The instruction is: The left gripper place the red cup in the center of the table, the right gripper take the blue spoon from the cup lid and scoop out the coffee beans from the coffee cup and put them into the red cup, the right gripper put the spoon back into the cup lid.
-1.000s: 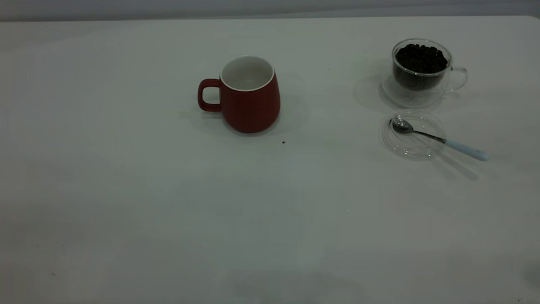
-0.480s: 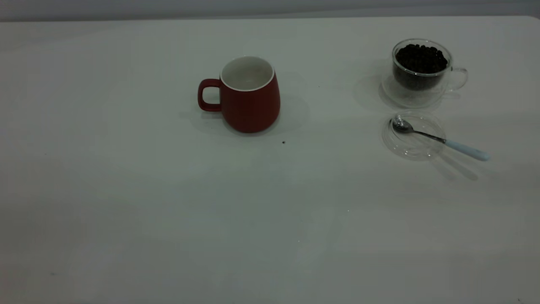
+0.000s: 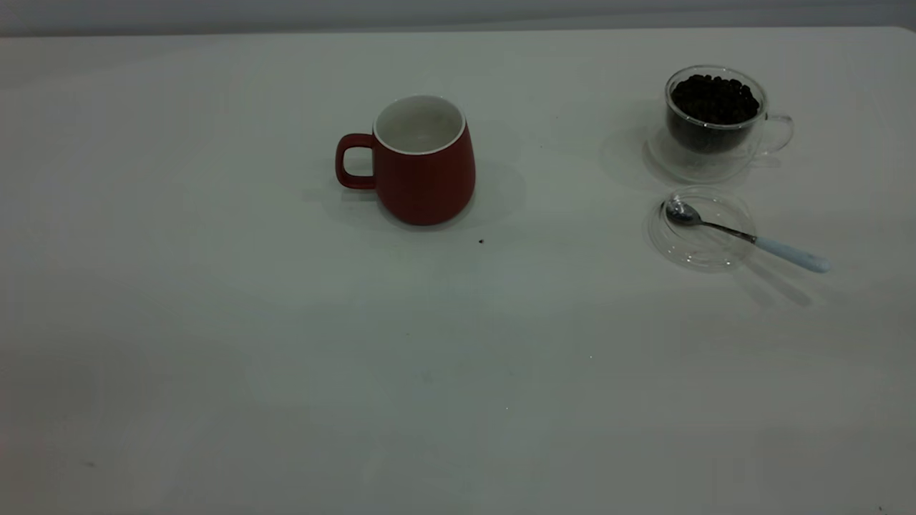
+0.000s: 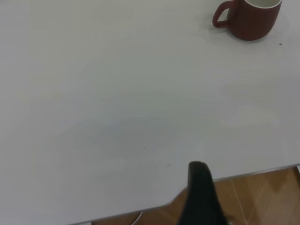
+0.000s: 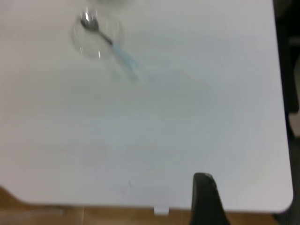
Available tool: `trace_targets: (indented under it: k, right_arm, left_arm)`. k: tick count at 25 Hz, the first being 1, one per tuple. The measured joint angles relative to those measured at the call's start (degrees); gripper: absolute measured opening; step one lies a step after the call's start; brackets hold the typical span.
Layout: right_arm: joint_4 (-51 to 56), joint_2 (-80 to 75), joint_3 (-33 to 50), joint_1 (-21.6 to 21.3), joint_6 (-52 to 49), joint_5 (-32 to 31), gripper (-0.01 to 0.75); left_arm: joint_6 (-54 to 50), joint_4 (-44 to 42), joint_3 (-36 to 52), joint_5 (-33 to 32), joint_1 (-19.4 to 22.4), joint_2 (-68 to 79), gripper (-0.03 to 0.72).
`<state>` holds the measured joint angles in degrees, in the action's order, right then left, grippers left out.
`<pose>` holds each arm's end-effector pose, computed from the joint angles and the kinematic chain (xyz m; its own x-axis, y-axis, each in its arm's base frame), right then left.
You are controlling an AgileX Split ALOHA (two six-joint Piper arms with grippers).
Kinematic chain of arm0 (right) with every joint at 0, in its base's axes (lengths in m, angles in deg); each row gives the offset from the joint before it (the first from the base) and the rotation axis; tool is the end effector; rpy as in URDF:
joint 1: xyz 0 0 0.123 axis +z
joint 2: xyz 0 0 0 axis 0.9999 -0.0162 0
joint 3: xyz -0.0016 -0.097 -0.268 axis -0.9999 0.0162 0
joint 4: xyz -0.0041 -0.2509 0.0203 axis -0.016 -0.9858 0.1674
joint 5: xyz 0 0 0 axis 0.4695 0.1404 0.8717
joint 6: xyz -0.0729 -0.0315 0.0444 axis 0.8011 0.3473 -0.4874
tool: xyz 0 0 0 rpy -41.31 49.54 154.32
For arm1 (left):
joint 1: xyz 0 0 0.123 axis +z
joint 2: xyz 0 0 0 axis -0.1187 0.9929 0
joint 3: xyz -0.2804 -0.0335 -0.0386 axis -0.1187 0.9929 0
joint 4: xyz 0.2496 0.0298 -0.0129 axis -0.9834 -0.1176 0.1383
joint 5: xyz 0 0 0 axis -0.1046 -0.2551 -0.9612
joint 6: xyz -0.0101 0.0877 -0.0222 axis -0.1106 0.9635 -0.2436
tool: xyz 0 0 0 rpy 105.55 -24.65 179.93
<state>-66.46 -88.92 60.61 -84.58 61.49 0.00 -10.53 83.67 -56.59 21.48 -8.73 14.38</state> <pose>0.0233 -0.0043 0.2625 -0.6828 -0.0438 -0.7293 -0.0223 0.9990 -0.0391 -0.0119 -0.0107 0.2673 -0.5164 0.0903 -0.8515 0.1745 0.9847 -0.0014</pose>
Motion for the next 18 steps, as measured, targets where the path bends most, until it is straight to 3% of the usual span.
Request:
trace_targets:
  k: [7,18]
  right_arm:
    - [-0.05,11.76,0.0,0.04,0.02,-0.43,0.507]
    - [-0.29,11.94,0.0,0.04,0.02,-0.58,0.502]
  left_arm:
    - [0.0,0.0,0.0,0.0,0.0,0.0,0.587]
    - [0.0,0.0,0.0,0.0,0.0,0.0,0.587]
